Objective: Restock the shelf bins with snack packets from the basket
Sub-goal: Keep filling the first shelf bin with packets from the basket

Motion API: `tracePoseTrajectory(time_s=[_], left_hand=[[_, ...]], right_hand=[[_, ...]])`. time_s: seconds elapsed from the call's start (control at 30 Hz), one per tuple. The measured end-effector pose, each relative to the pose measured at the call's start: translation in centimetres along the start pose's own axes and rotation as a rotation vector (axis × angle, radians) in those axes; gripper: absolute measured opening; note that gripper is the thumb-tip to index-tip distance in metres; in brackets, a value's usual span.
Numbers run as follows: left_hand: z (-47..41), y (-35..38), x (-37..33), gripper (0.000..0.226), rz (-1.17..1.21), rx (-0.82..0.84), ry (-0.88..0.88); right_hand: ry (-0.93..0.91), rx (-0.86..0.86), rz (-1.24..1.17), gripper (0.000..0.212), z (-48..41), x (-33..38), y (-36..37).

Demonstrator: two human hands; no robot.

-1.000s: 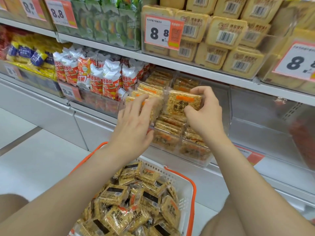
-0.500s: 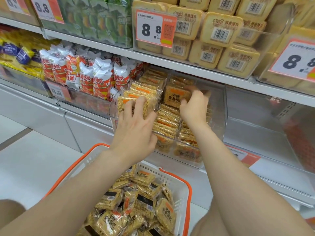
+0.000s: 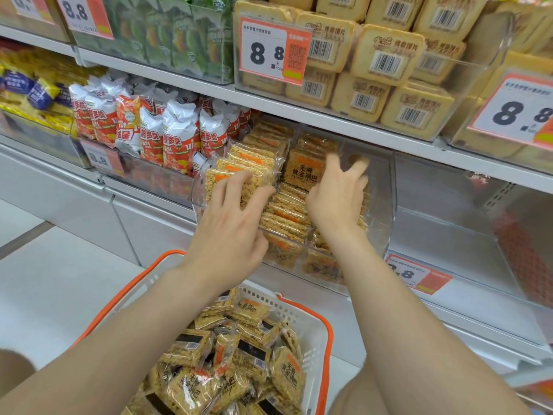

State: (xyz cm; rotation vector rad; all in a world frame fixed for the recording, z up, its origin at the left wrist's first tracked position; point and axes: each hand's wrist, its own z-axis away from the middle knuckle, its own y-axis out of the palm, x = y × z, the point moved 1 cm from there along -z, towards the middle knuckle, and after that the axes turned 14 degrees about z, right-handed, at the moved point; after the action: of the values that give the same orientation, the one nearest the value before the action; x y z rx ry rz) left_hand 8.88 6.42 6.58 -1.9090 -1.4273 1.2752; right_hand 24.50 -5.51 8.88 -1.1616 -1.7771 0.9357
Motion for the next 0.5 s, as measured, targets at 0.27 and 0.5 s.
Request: tracePoseTrajectory(time_s=[0.27, 0.5], left_hand=[[3.0, 0.1, 3.0, 0.019, 0.025, -0.065, -0.072], [7.9, 3.7, 8.3, 0.023, -0.277, 0.936, -0.458]], right_hand=[[-0.372, -0.078, -0.278, 0.016, 7.6, 2.9, -3.5], [-0.746, 0.392, 0.054, 0.009, 13.1, 5.8, -1.7]])
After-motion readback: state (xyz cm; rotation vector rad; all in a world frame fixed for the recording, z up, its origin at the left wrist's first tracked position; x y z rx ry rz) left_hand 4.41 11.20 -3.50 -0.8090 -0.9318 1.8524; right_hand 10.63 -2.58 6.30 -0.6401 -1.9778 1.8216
